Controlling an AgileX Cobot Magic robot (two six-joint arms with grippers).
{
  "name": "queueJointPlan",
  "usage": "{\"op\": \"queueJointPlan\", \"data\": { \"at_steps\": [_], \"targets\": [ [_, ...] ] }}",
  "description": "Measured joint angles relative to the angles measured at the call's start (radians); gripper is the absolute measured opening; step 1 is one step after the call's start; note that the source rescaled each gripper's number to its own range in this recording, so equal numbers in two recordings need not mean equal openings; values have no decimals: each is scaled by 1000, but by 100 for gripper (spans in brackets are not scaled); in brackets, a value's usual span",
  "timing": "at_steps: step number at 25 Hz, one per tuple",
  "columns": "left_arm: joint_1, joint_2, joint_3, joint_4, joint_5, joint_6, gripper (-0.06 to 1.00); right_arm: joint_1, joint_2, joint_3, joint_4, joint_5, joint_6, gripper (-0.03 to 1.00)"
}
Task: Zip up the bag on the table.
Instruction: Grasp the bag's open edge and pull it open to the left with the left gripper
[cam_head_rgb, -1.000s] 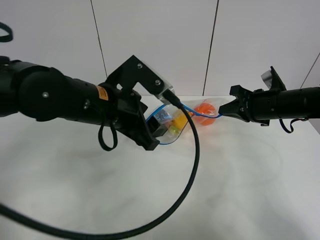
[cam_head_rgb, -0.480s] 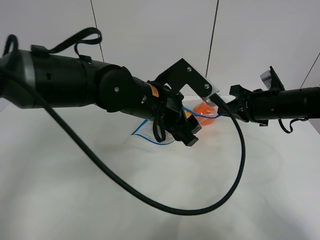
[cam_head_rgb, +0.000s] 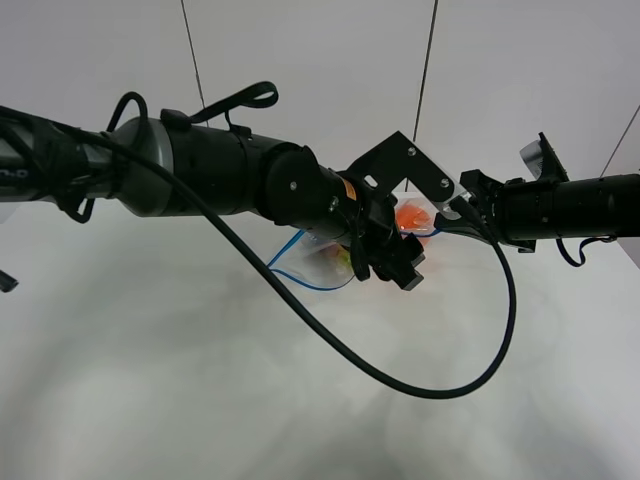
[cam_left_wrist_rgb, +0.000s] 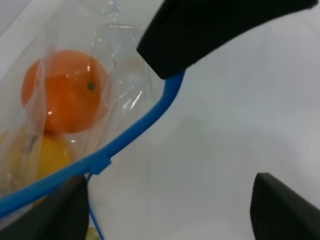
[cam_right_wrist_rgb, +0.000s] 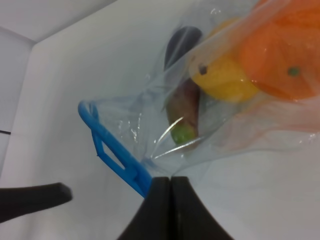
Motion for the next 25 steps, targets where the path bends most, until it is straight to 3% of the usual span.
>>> {"op": "queueJointPlan", "data": {
  "at_steps": [10, 25],
  "targets": [
    [0, 60, -41, 4, -20, 41, 98, 0, 0, 0, -1, 10, 0, 0],
    [29, 68, -75, 168, -20, 46, 97, 0, 0, 0, -10, 13, 1, 0]
  ]
}}
